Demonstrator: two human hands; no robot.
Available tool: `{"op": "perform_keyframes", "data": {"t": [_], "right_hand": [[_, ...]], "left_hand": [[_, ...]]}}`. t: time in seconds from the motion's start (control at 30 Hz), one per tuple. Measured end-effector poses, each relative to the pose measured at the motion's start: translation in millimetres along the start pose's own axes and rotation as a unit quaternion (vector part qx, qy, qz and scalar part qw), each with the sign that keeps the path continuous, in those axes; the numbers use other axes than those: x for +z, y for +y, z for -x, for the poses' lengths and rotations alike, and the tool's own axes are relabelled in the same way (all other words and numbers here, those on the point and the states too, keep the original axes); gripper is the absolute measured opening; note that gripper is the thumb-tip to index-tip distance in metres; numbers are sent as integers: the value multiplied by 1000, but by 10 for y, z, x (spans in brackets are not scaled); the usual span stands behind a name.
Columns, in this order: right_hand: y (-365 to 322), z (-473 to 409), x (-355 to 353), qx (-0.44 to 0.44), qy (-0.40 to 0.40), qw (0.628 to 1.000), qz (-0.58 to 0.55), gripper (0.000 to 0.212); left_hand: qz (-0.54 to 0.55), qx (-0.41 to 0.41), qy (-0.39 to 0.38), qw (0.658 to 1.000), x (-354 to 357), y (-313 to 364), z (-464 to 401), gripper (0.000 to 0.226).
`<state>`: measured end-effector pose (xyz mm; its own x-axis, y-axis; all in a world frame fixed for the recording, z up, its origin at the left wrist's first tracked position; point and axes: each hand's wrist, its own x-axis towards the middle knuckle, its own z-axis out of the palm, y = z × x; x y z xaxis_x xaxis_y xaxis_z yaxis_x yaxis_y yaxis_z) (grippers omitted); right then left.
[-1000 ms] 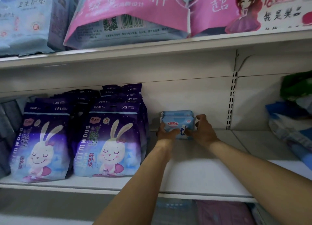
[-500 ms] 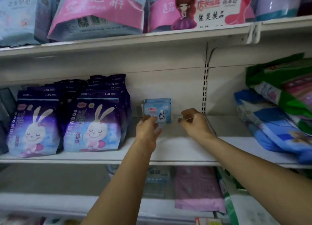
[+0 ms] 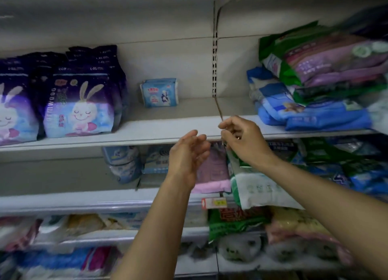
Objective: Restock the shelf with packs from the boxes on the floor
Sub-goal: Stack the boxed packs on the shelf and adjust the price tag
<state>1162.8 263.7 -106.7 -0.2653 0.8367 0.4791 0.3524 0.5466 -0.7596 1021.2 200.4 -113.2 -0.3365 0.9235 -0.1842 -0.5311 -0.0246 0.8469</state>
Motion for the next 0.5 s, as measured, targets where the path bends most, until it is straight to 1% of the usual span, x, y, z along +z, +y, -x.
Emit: {"op": "perform_keyframes", "data": {"t": [0.1,0.2,0.37,0.5], "right_hand": [[60,326,-180,30,-1,1000,4,16],[145,663,-285,72,-3,997,10,13],[483,1491,-353,159,-5,987,13,8],[808,2112,-384,230,-10,973,13,8]], "left_hand": [[-21,-22,-17,999,-19,-193,172,15],[-41,-59,-24,997,-127,-435,332,14],[-92,-157,-35,983,-391,-1047,629,13],[-101,-229,-32,968,-588,-1606,750,12]]}}
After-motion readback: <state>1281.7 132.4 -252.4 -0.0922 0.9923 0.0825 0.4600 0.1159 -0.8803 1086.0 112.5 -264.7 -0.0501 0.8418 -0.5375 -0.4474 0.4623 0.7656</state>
